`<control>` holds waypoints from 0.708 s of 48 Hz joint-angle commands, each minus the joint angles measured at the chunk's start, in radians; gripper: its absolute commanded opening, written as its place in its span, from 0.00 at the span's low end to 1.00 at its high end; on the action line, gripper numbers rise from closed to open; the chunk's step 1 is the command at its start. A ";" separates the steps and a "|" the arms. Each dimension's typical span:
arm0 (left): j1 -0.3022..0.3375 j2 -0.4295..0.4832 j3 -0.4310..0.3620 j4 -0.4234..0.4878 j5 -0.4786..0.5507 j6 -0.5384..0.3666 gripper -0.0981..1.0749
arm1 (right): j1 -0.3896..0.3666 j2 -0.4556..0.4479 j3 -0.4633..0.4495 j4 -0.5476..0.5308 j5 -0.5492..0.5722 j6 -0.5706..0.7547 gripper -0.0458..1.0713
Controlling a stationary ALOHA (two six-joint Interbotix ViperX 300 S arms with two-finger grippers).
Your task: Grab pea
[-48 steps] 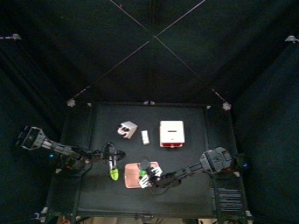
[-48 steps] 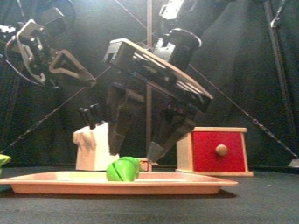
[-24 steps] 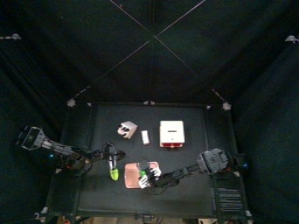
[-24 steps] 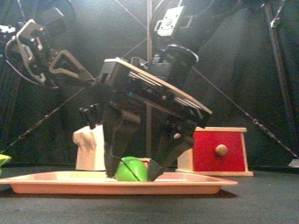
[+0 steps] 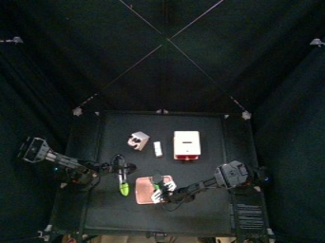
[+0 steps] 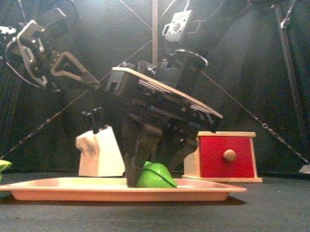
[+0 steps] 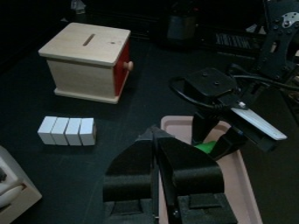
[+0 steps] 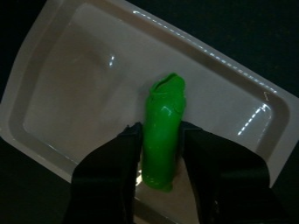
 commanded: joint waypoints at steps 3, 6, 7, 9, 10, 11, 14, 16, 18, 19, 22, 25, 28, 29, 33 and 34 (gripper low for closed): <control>0.009 0.000 -0.009 0.005 -0.005 0.002 0.41 | -0.009 -0.084 0.015 -0.006 0.014 -0.002 0.67; 0.015 -0.002 -0.006 0.005 -0.005 0.005 0.41 | -0.009 -0.109 0.034 -0.011 0.014 0.002 0.67; 0.017 -0.002 -0.005 0.005 -0.005 0.005 0.41 | -0.009 -0.115 0.040 -0.011 0.014 0.002 0.67; 0.021 -0.002 -0.003 0.006 -0.005 0.005 0.41 | -0.011 -0.126 0.049 -0.014 0.014 0.003 0.67; 0.025 -0.002 -0.003 0.005 -0.005 0.003 0.41 | -0.009 -0.132 0.054 -0.015 0.014 0.005 0.67; 0.026 -0.002 -0.003 0.006 -0.005 0.003 0.41 | -0.009 -0.137 0.057 -0.015 0.014 0.006 0.67; 0.032 -0.002 -0.005 0.006 -0.005 0.005 0.41 | -0.005 -0.149 0.072 -0.017 0.014 0.014 0.67; 0.032 -0.002 -0.008 0.006 -0.005 0.005 0.41 | -0.003 -0.153 0.078 -0.017 0.014 0.018 0.67; 0.032 -0.002 -0.009 0.009 -0.005 0.005 0.41 | -0.002 -0.155 0.081 -0.015 0.014 0.018 0.67; 0.034 -0.002 -0.009 0.011 -0.005 0.005 0.41 | -0.002 -0.155 0.083 -0.014 0.014 0.018 0.67; 0.034 -0.002 -0.011 0.014 -0.005 0.003 0.41 | 0.000 -0.156 0.084 -0.011 0.014 0.018 0.67; 0.034 -0.002 -0.012 0.014 -0.005 0.003 0.41 | 0.002 -0.156 0.086 -0.011 0.014 0.018 0.66; 0.034 -0.002 -0.012 0.014 -0.005 0.003 0.41 | 0.002 -0.156 0.087 -0.014 0.014 0.018 0.66; 0.034 -0.002 -0.012 0.014 -0.005 0.003 0.41 | 0.002 -0.156 0.087 -0.015 0.014 0.018 0.66; 0.034 -0.002 -0.011 0.014 -0.005 0.002 0.41 | 0.002 -0.161 0.095 -0.017 0.014 0.020 0.66; 0.034 -0.002 -0.011 0.014 -0.005 0.002 0.41 | 0.002 -0.164 0.100 -0.017 0.014 0.020 0.66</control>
